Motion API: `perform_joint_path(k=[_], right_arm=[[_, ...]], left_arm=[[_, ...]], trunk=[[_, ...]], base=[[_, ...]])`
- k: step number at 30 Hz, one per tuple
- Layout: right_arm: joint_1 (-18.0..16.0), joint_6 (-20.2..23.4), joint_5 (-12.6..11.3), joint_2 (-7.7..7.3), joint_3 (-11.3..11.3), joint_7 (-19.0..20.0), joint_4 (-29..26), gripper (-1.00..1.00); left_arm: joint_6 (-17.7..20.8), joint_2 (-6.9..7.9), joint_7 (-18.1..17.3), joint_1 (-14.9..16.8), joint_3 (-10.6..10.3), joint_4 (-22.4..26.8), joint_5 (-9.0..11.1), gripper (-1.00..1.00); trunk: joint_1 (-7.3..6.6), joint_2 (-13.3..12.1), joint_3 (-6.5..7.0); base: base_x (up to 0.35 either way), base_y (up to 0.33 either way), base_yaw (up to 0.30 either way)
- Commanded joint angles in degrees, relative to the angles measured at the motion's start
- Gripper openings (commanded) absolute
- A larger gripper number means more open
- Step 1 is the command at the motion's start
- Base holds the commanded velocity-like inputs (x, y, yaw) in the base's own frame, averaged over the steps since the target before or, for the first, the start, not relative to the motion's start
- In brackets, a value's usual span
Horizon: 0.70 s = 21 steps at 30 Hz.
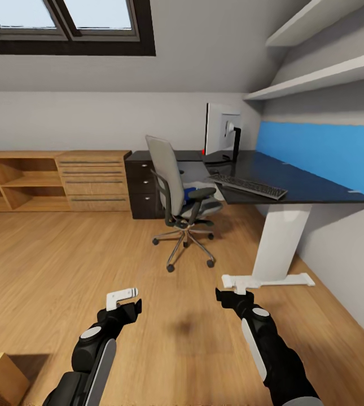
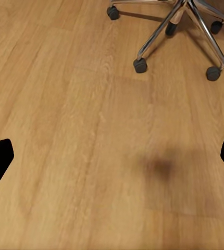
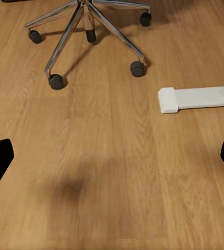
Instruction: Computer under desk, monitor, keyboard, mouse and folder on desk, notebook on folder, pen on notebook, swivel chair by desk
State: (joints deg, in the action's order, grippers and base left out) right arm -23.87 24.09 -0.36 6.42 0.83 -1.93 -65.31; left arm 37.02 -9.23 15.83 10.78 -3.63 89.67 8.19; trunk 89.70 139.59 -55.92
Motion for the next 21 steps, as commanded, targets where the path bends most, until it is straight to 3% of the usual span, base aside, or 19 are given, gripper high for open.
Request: perform_joint_path(k=[1,5,11,21], right_arm=[[-0.03,0.31,-0.05,0.0,0.08,-0.22,-0.08,1.0],[-0.03,0.27,-0.01,0.0,0.1,-0.25,-0.08,1.0],[-0.03,0.26,0.01,0.0,0.06,-0.23,-0.15,1.0],[0.02,0.1,0.01,-0.02,0.05,-0.19,-0.16,1.0]], left_arm=[[0.2,0.0,0.52,0.03,-0.06,0.06,0.6,1.0],[0.23,0.0,0.52,0.03,-0.06,0.06,0.6,1.0],[0.24,0.0,0.52,0.03,-0.06,0.02,0.59,1.0],[0.33,0.23,0.29,-0.04,-0.06,-1.7,0.52,1.0]], trunk=[[0.21,0.44,-0.24],[1.09,2.04,-0.96],[1.09,2.04,-0.96],[1.09,2.04,-0.96]], base=[[0.0,0.0,0.0],[0.0,0.0,0.063],[0.0,0.0,0.134],[0.042,0.0,0.015]])
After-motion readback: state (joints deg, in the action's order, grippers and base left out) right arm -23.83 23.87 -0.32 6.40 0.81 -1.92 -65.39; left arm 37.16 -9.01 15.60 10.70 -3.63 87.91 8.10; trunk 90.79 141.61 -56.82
